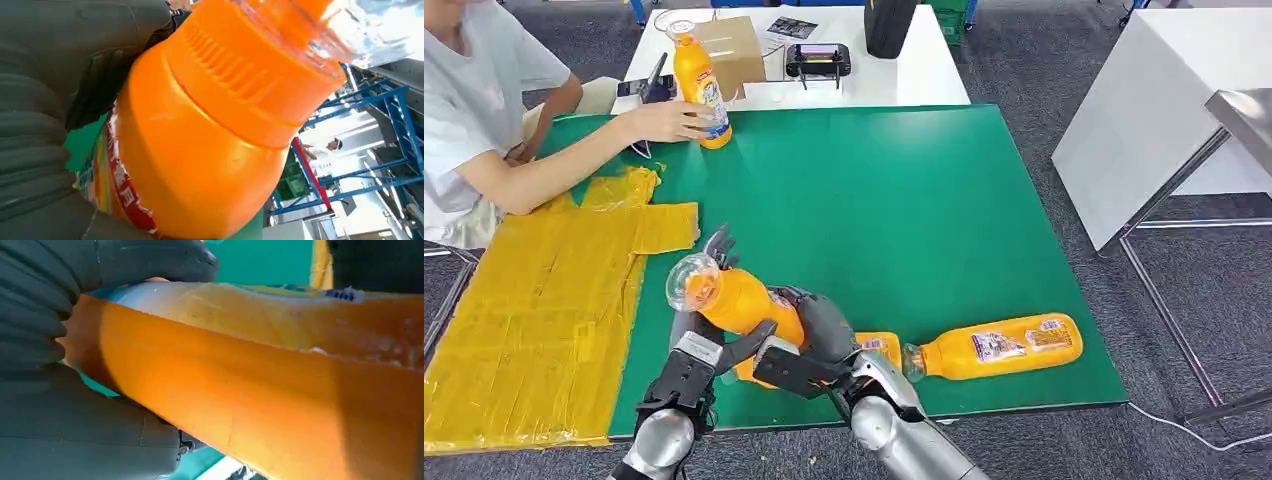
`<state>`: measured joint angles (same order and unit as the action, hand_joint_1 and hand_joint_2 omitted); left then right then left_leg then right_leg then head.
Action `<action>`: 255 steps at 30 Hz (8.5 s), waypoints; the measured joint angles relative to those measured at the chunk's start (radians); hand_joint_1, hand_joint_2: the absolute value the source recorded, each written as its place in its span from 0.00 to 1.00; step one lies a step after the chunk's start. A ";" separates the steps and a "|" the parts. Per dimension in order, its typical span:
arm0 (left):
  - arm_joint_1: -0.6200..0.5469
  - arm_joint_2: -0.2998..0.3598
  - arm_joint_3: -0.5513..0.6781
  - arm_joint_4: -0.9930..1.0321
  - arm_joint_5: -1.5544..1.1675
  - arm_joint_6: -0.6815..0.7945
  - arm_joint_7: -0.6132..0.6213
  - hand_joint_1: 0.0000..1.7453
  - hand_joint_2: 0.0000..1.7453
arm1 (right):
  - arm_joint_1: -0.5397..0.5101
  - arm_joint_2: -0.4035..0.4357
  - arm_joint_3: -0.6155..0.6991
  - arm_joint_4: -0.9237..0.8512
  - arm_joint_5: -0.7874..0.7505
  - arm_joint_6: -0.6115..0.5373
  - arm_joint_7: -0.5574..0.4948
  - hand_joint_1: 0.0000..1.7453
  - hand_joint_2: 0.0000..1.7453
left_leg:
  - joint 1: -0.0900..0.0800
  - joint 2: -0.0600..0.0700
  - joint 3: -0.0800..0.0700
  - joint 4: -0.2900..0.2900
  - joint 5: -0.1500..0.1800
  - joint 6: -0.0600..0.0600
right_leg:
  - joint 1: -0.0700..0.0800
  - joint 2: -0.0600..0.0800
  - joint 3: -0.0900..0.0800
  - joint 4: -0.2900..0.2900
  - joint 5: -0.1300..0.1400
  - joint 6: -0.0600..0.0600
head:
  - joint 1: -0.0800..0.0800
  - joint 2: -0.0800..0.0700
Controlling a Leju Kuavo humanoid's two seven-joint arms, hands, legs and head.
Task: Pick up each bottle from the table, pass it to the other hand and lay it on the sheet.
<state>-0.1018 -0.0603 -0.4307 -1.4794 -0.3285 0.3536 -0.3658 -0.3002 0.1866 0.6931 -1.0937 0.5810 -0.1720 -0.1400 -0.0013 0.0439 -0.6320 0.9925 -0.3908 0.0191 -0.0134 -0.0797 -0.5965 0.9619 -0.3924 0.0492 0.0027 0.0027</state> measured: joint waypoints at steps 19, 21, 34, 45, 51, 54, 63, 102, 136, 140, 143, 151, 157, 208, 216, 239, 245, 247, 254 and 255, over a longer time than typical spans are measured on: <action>0.012 0.000 0.006 0.000 -0.011 -0.003 -0.009 1.00 1.00 | -0.007 -0.021 0.030 -0.015 0.032 -0.034 0.012 1.00 1.00 | 0.000 0.000 0.000 0.000 0.000 0.000 | 0.000 0.000 0.000 0.000 0.000 0.000 | 0.000 0.000; 0.012 0.000 0.007 -0.001 -0.012 -0.004 -0.009 1.00 1.00 | -0.003 -0.021 0.030 -0.019 0.033 -0.039 0.012 1.00 1.00 | 0.000 0.000 0.000 0.000 0.000 0.000 | 0.000 0.000 0.000 0.000 0.000 0.000 | 0.000 0.000; 0.009 0.004 0.031 -0.022 0.100 -0.109 -0.013 1.00 1.00 | 0.059 -0.026 0.014 -0.150 0.080 -0.229 -0.069 0.00 1.00 | 0.000 0.000 0.000 0.000 0.000 0.000 | 0.000 0.000 -0.001 0.000 0.000 0.000 | 0.000 0.000; -0.025 0.036 0.101 -0.093 -0.114 0.067 -0.028 1.00 1.00 | 0.161 -0.076 -0.054 -0.467 0.105 -0.423 -0.165 0.00 1.00 | 0.000 0.000 0.000 0.000 0.000 0.000 | 0.000 0.000 -0.001 0.000 0.000 0.000 | 0.000 0.000; -0.053 0.055 0.121 -0.119 -0.152 0.086 -0.014 1.00 1.00 | 0.199 -0.100 -0.076 -0.578 0.110 -0.430 -0.166 0.00 1.00 | 0.000 0.000 0.000 0.000 0.000 0.000 | 0.000 0.000 -0.001 0.000 0.000 0.000 | 0.000 0.000; -0.055 0.058 0.124 -0.120 -0.158 0.089 -0.014 1.00 1.00 | 0.205 -0.105 -0.079 -0.597 0.111 -0.431 -0.167 0.00 1.00 | 0.000 0.000 0.000 0.000 0.000 0.000 | 0.000 0.000 -0.001 0.000 0.000 0.000 | 0.000 0.000; -0.285 0.142 0.108 0.106 -1.149 -0.010 0.443 1.00 1.00 | 0.227 -0.138 -0.082 -0.694 0.167 -0.393 -0.152 0.00 1.00 | 0.000 0.002 0.000 0.000 0.002 -0.002 | 0.000 0.001 -0.002 0.000 0.003 -0.003 | 0.000 0.000; -0.600 0.208 -0.171 1.029 -1.241 0.080 0.611 0.00 1.00 | 0.081 -0.258 0.097 -0.436 0.384 -0.030 0.044 0.00 1.00 | 0.001 0.000 0.001 0.000 0.005 -0.004 | 0.001 0.001 0.000 0.002 0.004 -0.005 | 0.000 0.000; -0.173 0.071 0.220 0.056 -0.183 -0.070 0.004 0.00 1.00 | 0.089 -0.167 0.041 -0.017 0.621 0.011 0.341 0.00 1.00 | 0.001 0.004 -0.002 0.000 0.003 -0.006 | 0.002 0.004 -0.006 0.002 0.004 -0.005 | 0.000 0.000; -0.138 0.064 0.221 -0.021 -0.154 -0.088 -0.011 0.00 1.00 | 0.053 -0.143 0.034 0.046 0.650 0.018 0.380 0.00 1.00 | 0.003 0.005 0.000 0.000 0.003 -0.006 | 0.002 0.004 -0.004 0.002 0.003 -0.008 | 0.000 0.000; -0.124 0.056 0.220 -0.060 -0.119 -0.113 -0.035 0.00 1.00 | 0.019 -0.124 0.021 0.112 0.684 0.041 0.436 0.08 1.00 | 0.003 0.005 0.004 0.000 0.003 -0.006 | 0.002 0.004 -0.005 0.001 0.003 -0.008 | 0.000 0.000; -0.108 0.044 0.180 -0.113 -0.043 -0.133 -0.068 0.00 1.00 | -0.064 -0.086 -0.015 0.281 0.667 0.050 0.415 1.00 1.00 | 0.003 0.005 0.010 -0.001 0.002 -0.007 | 0.002 0.004 -0.005 0.001 0.000 -0.007 | 0.000 0.000; -0.096 0.044 0.165 -0.120 -0.015 -0.132 -0.077 0.00 1.00 | -0.099 -0.074 -0.034 0.349 0.650 0.050 0.395 1.00 1.00 | 0.003 0.005 0.016 -0.001 0.002 -0.007 | 0.002 0.004 0.001 0.001 0.000 -0.007 | 0.000 0.000; -0.074 0.101 0.052 -0.108 0.039 -0.369 -0.016 0.00 1.00 | 0.097 -0.013 -0.046 -0.175 0.220 -0.151 -0.088 1.00 1.00 | 0.002 0.004 -0.004 0.000 0.004 -0.006 | 0.003 0.004 -0.007 0.002 0.004 -0.005 | 0.000 0.000; -0.073 0.105 0.052 -0.090 0.048 -0.375 -0.015 0.00 1.00 | 0.078 -0.023 0.002 -0.152 0.306 -0.198 -0.038 1.00 1.00 | 0.003 0.004 -0.004 0.000 0.004 -0.006 | 0.003 0.004 -0.007 0.002 0.004 -0.005 | 0.000 0.000; -0.067 0.105 0.053 -0.077 0.081 -0.375 -0.022 1.00 1.00 | 0.070 -0.034 0.021 -0.129 0.260 -0.220 -0.039 1.00 1.00 | 0.003 0.004 -0.004 0.000 0.004 -0.006 | 0.003 0.004 -0.008 0.002 0.004 -0.005 | 0.000 0.000; -0.067 0.102 0.053 -0.080 0.113 -0.387 -0.026 1.00 1.00 | 0.073 -0.033 0.017 -0.129 0.240 -0.227 -0.051 1.00 1.00 | 0.002 0.004 -0.004 0.000 0.004 -0.006 | 0.003 0.004 -0.008 0.002 0.004 -0.005 | 0.000 0.000; -0.067 0.102 0.053 -0.085 0.113 -0.387 -0.026 1.00 1.00 | 0.073 -0.033 0.016 -0.129 0.238 -0.227 -0.053 1.00 1.00 | 0.002 0.004 -0.004 0.000 0.004 -0.006 | 0.003 0.004 -0.008 0.002 0.004 -0.005 | 0.000 0.000; -0.067 0.102 0.053 -0.090 0.113 -0.389 -0.026 1.00 1.00 | 0.074 -0.033 0.015 -0.130 0.225 -0.240 -0.066 0.00 1.00 | 0.002 0.004 -0.004 0.000 0.004 -0.006 | 0.003 0.004 -0.008 0.002 0.004 -0.005 | 0.000 0.000; -0.066 0.102 0.052 -0.093 0.116 -0.391 -0.026 1.00 1.00 | 0.079 -0.033 0.014 -0.131 0.217 -0.248 -0.075 0.00 1.00 | 0.002 0.004 -0.004 0.000 0.004 -0.006 | 0.003 0.004 -0.008 0.002 0.004 -0.005 | 0.000 0.000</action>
<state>-0.1683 0.0416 -0.3784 -1.5728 -0.2125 -0.0370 -0.3922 -0.2213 0.1537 0.7073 -1.2249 0.7980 -0.4197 -0.2152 0.0012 0.0479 -0.6363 0.9924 -0.3867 0.0133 -0.0108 -0.0758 -0.6043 0.9636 -0.3881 0.0441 0.0027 0.0027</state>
